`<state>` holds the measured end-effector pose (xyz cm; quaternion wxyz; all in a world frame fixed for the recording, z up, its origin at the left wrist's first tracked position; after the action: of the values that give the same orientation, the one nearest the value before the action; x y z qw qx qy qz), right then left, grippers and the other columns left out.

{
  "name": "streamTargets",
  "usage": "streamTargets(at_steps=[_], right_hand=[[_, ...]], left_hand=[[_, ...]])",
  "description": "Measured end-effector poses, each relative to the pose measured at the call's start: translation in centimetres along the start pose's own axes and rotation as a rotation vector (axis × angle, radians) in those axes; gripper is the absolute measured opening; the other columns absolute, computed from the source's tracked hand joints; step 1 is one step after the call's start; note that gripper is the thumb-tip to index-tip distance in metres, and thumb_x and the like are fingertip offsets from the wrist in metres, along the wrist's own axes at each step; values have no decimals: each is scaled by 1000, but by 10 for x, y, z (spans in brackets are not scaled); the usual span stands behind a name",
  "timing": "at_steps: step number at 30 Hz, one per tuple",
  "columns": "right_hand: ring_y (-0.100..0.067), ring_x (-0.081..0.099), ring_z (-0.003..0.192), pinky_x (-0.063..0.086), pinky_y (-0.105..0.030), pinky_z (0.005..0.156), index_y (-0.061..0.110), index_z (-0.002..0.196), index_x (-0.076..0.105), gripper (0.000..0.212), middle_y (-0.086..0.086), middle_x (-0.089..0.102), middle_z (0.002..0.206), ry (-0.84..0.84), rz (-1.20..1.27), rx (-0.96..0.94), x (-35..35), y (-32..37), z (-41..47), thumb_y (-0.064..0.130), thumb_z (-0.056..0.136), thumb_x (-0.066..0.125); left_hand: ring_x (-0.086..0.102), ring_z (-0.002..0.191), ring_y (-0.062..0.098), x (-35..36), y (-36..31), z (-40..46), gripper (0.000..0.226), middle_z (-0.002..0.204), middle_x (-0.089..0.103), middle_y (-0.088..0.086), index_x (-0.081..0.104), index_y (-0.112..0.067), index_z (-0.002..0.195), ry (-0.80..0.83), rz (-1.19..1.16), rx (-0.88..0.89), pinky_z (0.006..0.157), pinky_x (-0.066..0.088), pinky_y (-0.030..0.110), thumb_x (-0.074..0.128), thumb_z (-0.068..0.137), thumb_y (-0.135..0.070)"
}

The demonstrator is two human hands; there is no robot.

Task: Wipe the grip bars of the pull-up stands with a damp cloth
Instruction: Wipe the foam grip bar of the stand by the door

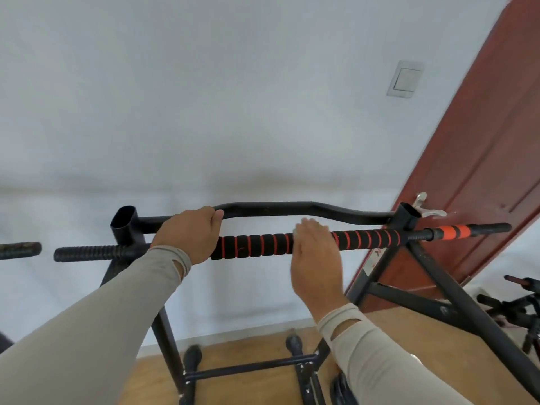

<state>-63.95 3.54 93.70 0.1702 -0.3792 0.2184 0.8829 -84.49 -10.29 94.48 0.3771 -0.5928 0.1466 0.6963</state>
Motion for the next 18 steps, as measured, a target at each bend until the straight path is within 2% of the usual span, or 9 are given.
streamTargets(at_steps=[2,4,7,10,12,16,18], right_hand=[[-27,57,129,28,-38,125,8,126,64,32,-9,66,131,55,36,-133,24,65,-10,18,105,42],[-25,53,135,27,-41,126,9,135,61,35,-9,63,138,97,80,-230,43,117,-19,19,105,45],[-24,55,133,29,-39,125,11,136,60,37,-7,65,136,90,136,-302,41,131,-15,20,105,44],[-20,56,129,32,-41,123,14,135,60,35,-2,66,131,130,96,-416,29,99,-8,11,102,50],[-14,55,128,31,-38,122,17,139,59,39,3,65,132,136,65,-407,18,62,-2,7,101,51],[-12,58,124,37,-31,118,21,138,61,44,7,65,134,149,-72,-246,-7,-30,6,8,97,49],[-14,63,115,47,-32,109,22,131,65,44,6,68,127,159,-166,-134,-24,-76,14,7,92,51]], left_hand=[[60,70,20,6,4,7,42,73,60,-3,51,-24,87,63,-18,-17,70,49,38,22,105,-48],[62,76,24,11,5,12,44,77,63,1,56,-20,84,141,-50,-29,75,50,39,26,105,-45],[70,67,25,16,7,14,45,82,70,7,63,-16,87,250,-165,-78,75,58,40,31,106,-42],[72,62,25,16,8,12,44,85,71,5,63,-16,91,267,-198,-94,73,61,42,31,105,-43],[71,63,24,13,8,11,45,82,70,4,61,-18,88,240,-164,-71,73,60,41,29,104,-44],[66,63,21,10,5,11,43,73,68,4,59,-18,80,215,-138,-36,69,56,36,33,103,-45],[64,59,20,7,3,8,40,69,67,2,57,-21,77,207,-160,-22,63,56,35,37,100,-47]])
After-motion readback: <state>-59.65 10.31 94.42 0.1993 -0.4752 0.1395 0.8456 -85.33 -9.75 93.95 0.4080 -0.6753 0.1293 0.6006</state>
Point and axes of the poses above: each hand's wrist, its own z-axis towards the middle knuckle, its own x-axis out of the palm, y = z × x, the point moved 9 cm from there along z, towards the middle knuckle
